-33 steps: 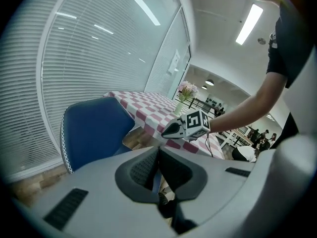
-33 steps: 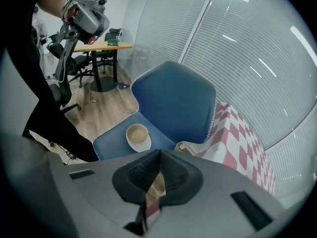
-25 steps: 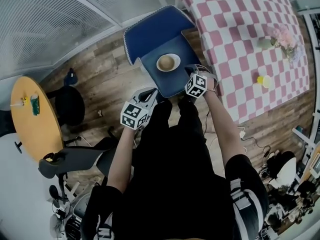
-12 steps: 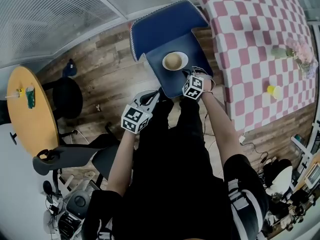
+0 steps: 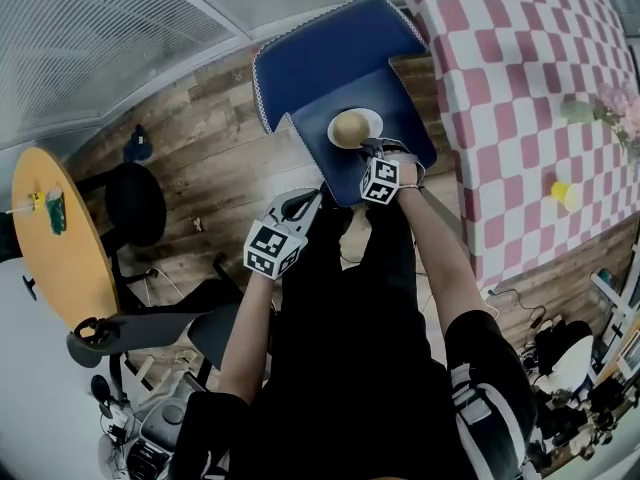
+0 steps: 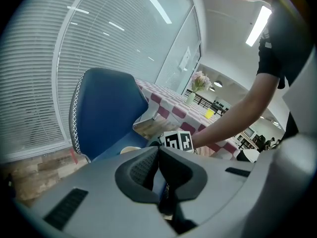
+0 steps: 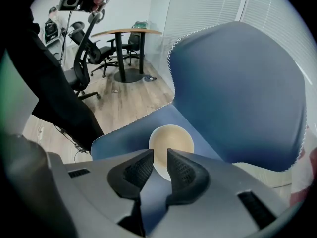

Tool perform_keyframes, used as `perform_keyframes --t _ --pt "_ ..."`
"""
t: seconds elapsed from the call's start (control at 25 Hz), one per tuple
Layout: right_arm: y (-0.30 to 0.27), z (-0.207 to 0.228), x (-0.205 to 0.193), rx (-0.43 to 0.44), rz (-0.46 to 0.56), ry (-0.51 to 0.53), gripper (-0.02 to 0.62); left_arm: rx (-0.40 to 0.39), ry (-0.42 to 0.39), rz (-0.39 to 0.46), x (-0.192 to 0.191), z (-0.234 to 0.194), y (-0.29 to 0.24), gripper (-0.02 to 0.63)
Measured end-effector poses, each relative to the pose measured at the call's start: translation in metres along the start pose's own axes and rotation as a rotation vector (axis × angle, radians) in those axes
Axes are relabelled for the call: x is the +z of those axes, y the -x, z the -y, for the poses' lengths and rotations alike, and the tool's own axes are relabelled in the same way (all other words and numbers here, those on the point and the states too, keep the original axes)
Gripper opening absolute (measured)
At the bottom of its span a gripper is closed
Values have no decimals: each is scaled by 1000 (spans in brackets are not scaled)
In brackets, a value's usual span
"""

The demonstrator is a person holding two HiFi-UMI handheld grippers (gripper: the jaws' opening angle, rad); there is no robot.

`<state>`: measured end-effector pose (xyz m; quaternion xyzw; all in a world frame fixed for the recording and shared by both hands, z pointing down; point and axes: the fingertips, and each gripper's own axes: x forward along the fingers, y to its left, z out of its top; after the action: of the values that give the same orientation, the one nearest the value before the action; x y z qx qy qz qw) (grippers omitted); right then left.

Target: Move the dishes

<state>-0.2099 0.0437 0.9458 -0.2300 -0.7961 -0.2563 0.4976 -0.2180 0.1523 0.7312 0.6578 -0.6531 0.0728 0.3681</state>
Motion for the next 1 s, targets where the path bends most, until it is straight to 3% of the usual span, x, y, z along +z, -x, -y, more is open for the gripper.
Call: perform_keyframes --t 0.64,1.0 --pt "-88 -17 -22 32 -57 18 126 -17 0 -16 -25 -38 -42 23" --pt "-97 -17 -18 -6 -67 214 41 -14 10 -19 -23 -50 -46 23"
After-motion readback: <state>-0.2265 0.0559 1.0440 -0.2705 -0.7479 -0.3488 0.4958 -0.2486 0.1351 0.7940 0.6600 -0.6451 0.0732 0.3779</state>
